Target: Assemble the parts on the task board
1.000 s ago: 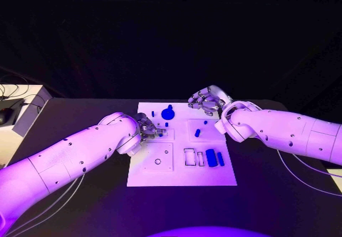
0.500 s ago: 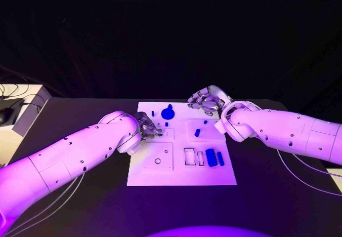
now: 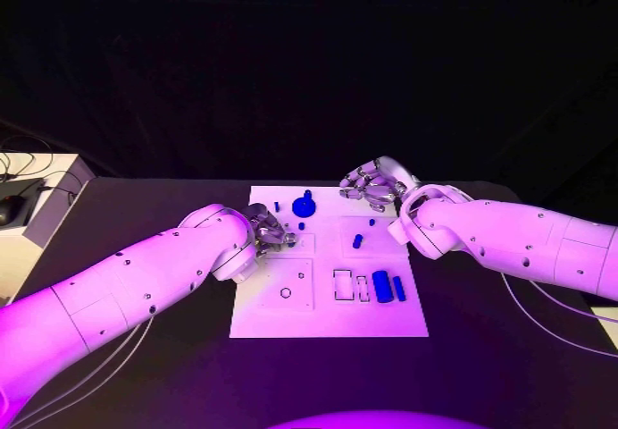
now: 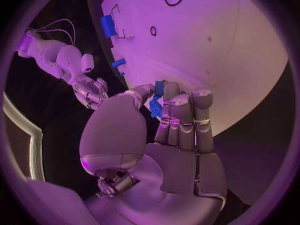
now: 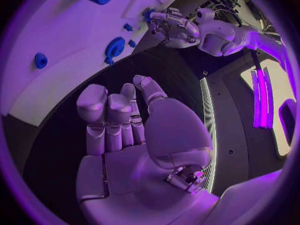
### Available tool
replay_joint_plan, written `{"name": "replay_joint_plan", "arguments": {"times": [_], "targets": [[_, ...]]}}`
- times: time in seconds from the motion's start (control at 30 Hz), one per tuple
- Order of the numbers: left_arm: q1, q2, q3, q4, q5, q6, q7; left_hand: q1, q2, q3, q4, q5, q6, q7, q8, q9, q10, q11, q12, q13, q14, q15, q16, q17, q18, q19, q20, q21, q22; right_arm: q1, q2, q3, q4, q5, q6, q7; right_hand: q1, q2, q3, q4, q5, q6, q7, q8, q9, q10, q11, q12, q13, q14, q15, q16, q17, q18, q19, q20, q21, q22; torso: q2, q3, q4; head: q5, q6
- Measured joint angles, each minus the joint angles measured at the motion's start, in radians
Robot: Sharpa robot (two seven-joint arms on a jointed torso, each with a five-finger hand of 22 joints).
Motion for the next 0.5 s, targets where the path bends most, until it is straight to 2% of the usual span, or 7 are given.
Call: {"name": "replay_joint_plan", "arguments": {"times": [0.27,0.43,0.47,0.5], "targets": [[0.000,-0.015,0.001,0.020,0.022,-0.028,0.027,-0.002,-0.002,0.000,0.000,-0.001,-0.005,0.005,0.000,0.001,0.000,0.000,-0.009,-0.007,-0.004,0.004,0.000,-0.004,0.000,-0.006,0.003,-0.004,-0.004,-0.001,-0.001,0.000,0.003,0.000,0.002,-0.001,0.000,0.000,0.000,0.000,0.000,0.000,0.000,0.000,0.000,0.000,0.000,0.000,0.000,0.000,0.000,0.000,0.000,0.000,0.000,0.000,0.000,0.000,0.000,-0.0004,0.0000,0.001,0.002],[-0.001,-0.036,0.006,0.042,0.048,-0.033,0.044,-0.002,-0.002,0.003,-0.003,-0.002,-0.010,0.010,0.000,-0.002,-0.008,0.008,-0.021,-0.014,-0.017,0.006,-0.010,-0.012,0.000,-0.021,0.003,-0.020,-0.011,-0.002,-0.004,0.000,0.005,-0.001,0.004,-0.002,0.000,0.000,0.000,0.000,0.000,0.000,0.000,0.000,0.000,0.000,0.000,0.000,0.000,0.000,0.000,0.000,0.000,0.000,0.000,0.000,0.000,0.000,0.000,-0.0001,-0.0001,0.002,0.003],[-0.001,-0.043,0.009,0.047,0.058,-0.031,0.049,-0.002,-0.002,0.040,-0.044,-0.005,-0.014,0.014,-0.004,-0.005,-0.013,0.014,-0.026,-0.016,-0.024,0.009,-0.015,-0.017,0.000,-0.026,0.005,-0.025,-0.014,-0.002,-0.004,0.000,0.006,-0.001,0.004,-0.002,0.000,0.000,0.000,0.000,0.000,0.000,0.000,0.000,0.000,0.000,0.000,0.000,0.000,0.000,0.000,0.000,0.000,0.000,0.000,0.000,0.000,0.000,0.000,0.0000,-0.0001,0.002,0.003],[-0.001,-0.047,0.011,0.051,0.066,-0.029,0.053,-0.002,-0.002,0.036,-0.048,-0.007,-0.015,0.015,-0.007,-0.008,-0.011,0.015,-0.026,-0.018,-0.027,0.013,-0.016,-0.020,0.000,-0.029,0.005,-0.027,-0.017,-0.002,-0.004,0.000,0.007,-0.001,0.004,-0.002,0.000,0.000,0.000,0.000,0.000,0.000,0.000,0.000,0.000,0.000,0.000,0.000,0.000,0.000,0.000,0.000,0.000,0.000,0.000,0.000,0.000,0.000,0.000,0.0000,-0.0001,0.002,0.004]]}}
